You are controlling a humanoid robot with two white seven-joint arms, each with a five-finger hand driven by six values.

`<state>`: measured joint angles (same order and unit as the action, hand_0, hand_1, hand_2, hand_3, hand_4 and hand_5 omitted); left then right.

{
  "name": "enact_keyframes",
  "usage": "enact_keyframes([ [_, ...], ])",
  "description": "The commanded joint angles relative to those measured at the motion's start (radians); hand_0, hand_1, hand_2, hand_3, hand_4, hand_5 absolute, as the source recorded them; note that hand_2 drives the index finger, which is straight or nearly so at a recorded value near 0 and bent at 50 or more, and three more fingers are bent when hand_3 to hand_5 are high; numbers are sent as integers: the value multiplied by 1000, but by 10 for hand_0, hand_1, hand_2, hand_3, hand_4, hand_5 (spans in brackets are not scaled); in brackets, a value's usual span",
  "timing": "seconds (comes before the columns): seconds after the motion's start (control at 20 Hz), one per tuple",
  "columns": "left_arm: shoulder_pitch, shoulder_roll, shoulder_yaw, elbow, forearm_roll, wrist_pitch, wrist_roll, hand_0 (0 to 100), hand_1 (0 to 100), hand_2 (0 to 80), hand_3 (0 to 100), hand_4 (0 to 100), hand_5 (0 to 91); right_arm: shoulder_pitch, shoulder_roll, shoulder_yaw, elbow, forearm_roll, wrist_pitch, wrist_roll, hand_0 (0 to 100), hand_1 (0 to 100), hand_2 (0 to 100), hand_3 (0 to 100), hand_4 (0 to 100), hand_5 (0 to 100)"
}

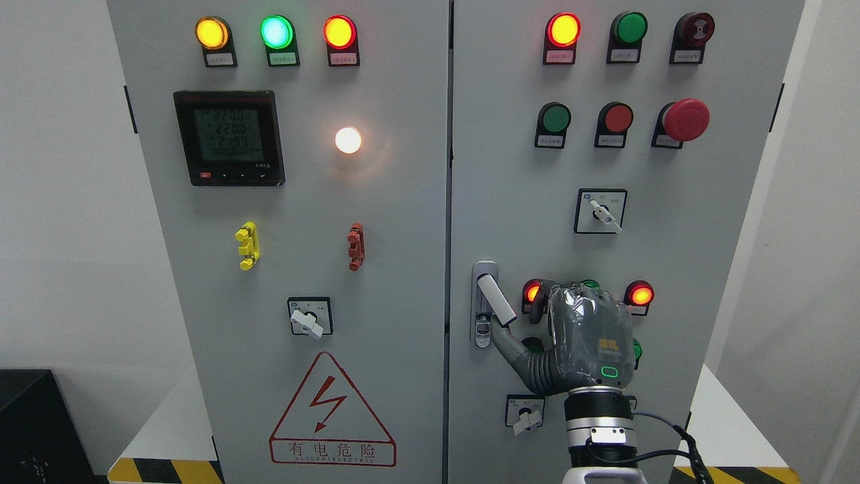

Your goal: Release door handle

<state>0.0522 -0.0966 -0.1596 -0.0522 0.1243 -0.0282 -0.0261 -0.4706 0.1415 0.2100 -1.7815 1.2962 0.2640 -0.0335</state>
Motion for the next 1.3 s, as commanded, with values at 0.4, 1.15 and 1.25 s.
enact_keyframes([
  [0.4,0,0,0,0,0,1,0,0,0,47,107,7,0,0,0,-4,-6,-18,1,-2,260,481,728,996,805,732],
  [1.15,0,0,0,0,0,-1,0,0,0,46,108,7,0,-6,0,-23,-12,-18,-2,-2,267,481,731,996,805,732],
  [1.25,0,0,0,0,0,1,0,0,0,46,107,7,0,-8,0,-23,-12,-18,0,0,267,481,729,996,805,732],
])
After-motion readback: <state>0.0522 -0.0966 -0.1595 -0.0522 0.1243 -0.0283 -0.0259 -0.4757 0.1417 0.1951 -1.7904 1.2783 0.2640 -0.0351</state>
